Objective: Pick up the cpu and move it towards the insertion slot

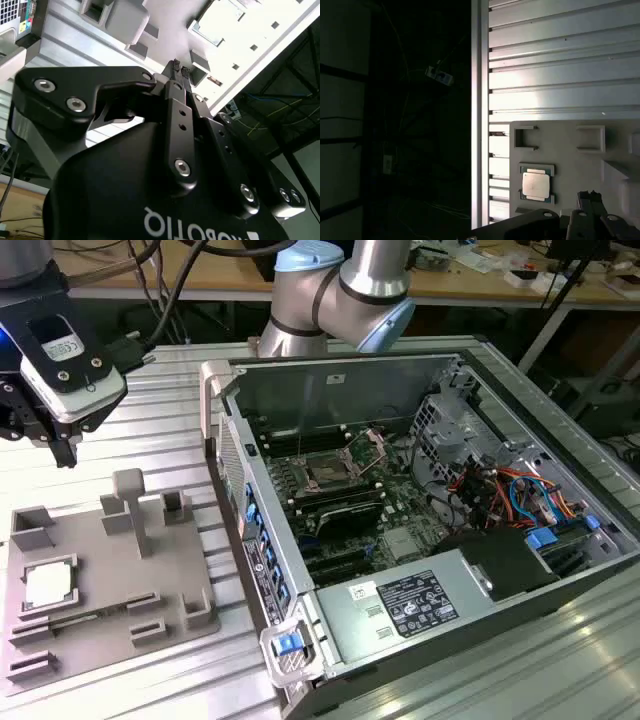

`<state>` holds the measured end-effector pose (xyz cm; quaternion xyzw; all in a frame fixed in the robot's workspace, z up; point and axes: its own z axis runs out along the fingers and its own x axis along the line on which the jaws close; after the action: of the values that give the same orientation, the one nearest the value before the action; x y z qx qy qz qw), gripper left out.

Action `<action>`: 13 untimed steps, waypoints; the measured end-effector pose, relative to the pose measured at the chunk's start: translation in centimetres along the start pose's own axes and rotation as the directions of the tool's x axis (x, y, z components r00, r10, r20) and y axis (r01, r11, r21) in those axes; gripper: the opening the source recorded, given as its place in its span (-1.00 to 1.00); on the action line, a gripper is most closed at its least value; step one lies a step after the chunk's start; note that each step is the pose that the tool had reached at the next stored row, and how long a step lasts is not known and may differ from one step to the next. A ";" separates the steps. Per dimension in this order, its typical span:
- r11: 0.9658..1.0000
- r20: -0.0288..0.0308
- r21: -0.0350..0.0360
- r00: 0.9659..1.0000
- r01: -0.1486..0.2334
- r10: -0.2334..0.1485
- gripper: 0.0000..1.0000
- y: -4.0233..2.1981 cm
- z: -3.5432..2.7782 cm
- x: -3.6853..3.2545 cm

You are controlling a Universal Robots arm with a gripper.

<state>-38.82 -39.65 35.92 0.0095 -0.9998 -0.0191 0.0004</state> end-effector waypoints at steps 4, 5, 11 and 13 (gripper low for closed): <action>1.000 0.000 0.000 1.000 0.000 0.000 -0.79 0.00 0.00 0.02; 1.000 0.000 0.000 1.000 0.000 0.000 -0.79 0.00 0.00 0.06; 1.000 0.000 0.000 1.000 0.000 0.000 -0.79 0.01 0.00 0.51; 1.000 0.000 0.000 1.000 0.000 0.000 -0.79 0.01 0.00 0.69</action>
<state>-39.50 -39.65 35.92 0.0096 -0.9998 -0.0191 0.0004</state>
